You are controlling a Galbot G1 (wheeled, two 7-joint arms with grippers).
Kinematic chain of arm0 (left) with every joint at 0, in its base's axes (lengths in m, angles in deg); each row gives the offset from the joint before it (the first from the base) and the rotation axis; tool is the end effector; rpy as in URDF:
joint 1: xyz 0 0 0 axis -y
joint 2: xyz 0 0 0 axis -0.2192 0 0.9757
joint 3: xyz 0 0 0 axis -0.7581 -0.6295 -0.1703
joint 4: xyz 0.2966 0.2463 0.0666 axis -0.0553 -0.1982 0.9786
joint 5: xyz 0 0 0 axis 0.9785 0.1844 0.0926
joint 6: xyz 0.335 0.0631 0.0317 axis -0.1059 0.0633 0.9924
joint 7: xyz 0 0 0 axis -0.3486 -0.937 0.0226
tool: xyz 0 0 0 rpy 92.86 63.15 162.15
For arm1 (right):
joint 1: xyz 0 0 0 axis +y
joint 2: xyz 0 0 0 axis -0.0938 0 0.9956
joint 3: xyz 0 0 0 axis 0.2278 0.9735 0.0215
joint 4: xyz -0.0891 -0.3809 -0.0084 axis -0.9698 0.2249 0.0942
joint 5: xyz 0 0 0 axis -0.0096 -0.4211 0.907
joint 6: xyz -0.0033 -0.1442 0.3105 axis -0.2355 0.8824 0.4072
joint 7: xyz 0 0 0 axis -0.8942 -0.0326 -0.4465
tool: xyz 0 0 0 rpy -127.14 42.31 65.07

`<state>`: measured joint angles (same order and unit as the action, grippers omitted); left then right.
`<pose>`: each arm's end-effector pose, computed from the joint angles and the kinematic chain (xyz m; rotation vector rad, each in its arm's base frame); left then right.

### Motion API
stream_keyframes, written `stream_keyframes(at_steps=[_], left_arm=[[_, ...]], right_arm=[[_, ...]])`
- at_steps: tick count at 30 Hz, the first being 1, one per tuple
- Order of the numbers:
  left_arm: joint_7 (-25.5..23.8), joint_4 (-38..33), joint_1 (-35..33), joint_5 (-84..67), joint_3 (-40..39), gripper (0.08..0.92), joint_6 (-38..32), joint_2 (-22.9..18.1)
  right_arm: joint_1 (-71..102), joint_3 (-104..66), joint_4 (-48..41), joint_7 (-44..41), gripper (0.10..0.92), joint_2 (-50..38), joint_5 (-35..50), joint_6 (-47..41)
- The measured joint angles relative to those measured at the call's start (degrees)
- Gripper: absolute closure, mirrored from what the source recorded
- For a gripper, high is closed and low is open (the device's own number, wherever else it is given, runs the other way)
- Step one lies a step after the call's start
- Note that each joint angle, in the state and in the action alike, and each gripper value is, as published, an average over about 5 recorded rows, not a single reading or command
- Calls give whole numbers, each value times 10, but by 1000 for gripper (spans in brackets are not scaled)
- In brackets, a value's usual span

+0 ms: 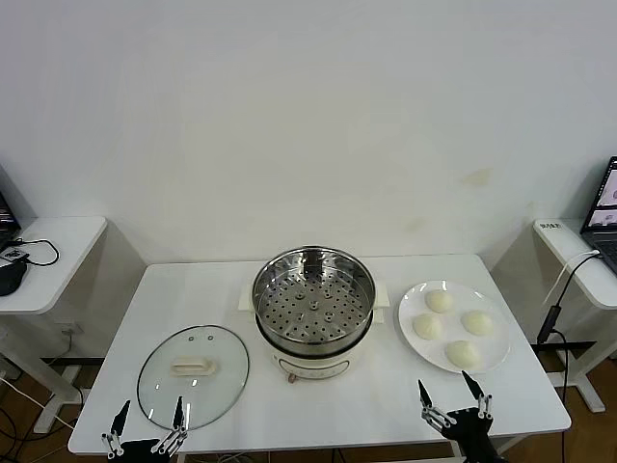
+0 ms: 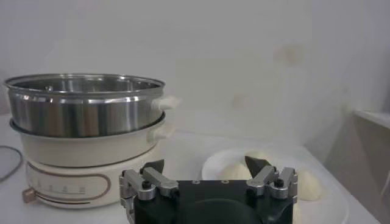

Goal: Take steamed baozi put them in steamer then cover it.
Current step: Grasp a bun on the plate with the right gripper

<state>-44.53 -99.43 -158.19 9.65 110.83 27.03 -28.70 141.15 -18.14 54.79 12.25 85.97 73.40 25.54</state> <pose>0.0106 0.0596 -0.3157 0.2259 -2.9162 -0.1801 0.0649 -0.0990 -0.3401 0.1494 -2.9530 0.1759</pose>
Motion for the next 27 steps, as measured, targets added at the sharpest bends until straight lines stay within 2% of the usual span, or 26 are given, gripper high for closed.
stream_keyframes(at_steps=[7,14,21,27], left_arm=[[-6,-16,5,12,6,177,39,4],[-24,-30,18,38,8,177,73,2],[-38,-34,27,68,6,177,85,-2],[-47,-36,33,87,5,177,94,-7]], right_arm=[[-29,-32,-2,7,203,-27,-20,-34],[-106,-73,-35,-8,203,-105,-78,-93],[-227,-62,-121,-69,203,-217,-168,-118],[-378,24,-223,-158,203,-307,-241,-104]])
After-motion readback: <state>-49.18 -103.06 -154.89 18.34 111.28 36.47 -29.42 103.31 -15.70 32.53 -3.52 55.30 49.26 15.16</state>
